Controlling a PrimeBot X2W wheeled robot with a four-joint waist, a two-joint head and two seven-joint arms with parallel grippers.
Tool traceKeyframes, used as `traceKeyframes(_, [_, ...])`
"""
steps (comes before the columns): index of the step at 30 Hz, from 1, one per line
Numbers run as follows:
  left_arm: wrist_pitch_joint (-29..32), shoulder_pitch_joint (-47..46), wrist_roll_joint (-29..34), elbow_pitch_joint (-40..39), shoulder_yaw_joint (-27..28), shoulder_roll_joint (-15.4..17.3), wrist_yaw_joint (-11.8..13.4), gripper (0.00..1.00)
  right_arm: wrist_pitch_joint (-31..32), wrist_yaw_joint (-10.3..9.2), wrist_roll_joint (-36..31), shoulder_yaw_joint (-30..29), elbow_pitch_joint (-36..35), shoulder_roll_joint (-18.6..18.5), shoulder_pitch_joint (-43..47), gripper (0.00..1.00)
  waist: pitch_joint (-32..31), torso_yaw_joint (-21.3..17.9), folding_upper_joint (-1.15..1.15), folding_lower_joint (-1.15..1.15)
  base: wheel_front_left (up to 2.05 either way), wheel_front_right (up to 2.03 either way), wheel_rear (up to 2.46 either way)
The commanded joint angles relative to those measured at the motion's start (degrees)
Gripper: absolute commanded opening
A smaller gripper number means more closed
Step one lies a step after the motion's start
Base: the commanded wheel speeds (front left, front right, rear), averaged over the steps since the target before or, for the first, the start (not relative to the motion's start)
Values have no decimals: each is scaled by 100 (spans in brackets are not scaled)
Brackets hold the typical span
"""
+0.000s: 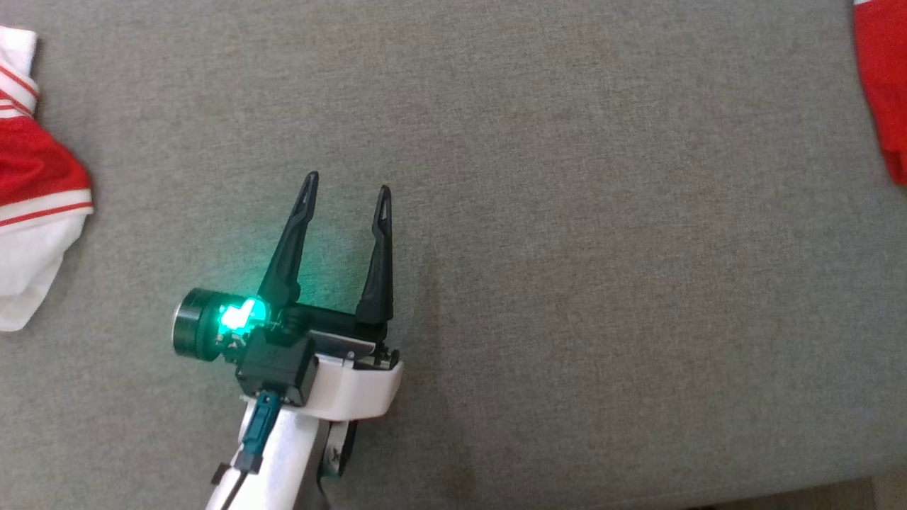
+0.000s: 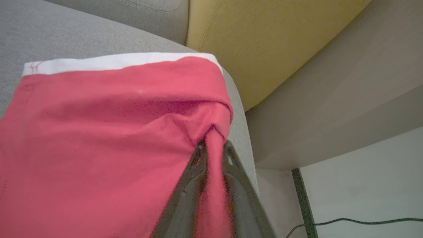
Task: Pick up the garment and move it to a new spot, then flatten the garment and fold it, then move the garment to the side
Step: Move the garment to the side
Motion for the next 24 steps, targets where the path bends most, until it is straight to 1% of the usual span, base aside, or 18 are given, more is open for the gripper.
traceKeyframes(1, [-29, -56, -3, -141, 111, -13, -21, 100, -111, -4, -187, -97, 21, -256, 30, 100, -51, 36, 0, -1, 0, 0, 0])
traceKeyframes(4, [-29, -59, -50, -99, 82, -13, 4, 100, -258, -4, -507, -209, 118, 12, 17, 100, -213, 111, 0, -1, 0, 0, 0])
traceKeyframes(6, [-29, -18, -91, -80, 75, -13, 45, 100, -366, -4, -664, -271, 113, 296, 78, 100, -389, 177, 0, -1, 0, 0, 0])
traceKeyframes(7, [-29, -18, -91, -80, 75, -13, 45, 100, -366, -4, -664, -271, 113, 296, 78, 100, -389, 177, 0, -1, 0, 0, 0])
traceKeyframes(12, [-29, 249, -230, 32, 128, -13, 125, 100, -637, -4, -862, -214, -129, 1164, 552, 100, -995, 348, 0, -1, 0, 0, 0])
traceKeyframes(18, [-29, 783, -454, 259, 299, -13, 146, 100, -1102, -4, -754, 95, -372, 2284, 1342, 100, -1895, 531, 0, -1, 0, 0, 0])
traceKeyframes(19, [-29, 1000, -490, 357, 387, -13, 137, 100, -1270, -4, -692, 245, -382, 2614, 1589, 100, -2216, 579, 0, -1, 0, 0, 0])
traceKeyframes(22, [-29, 1277, -512, 447, 539, -13, 139, 100, -1443, -4, -640, 401, -400, 2981, 1956, 100, -2634, 658, 0, -1, 0, 0, 0])
traceKeyframes(24, [-29, 1513, -537, 436, 699, -13, 151, 100, -1512, -4, -674, 340, -569, 3264, 2340, 100, -2997, 709, 0, -1, 0, 0, 0])
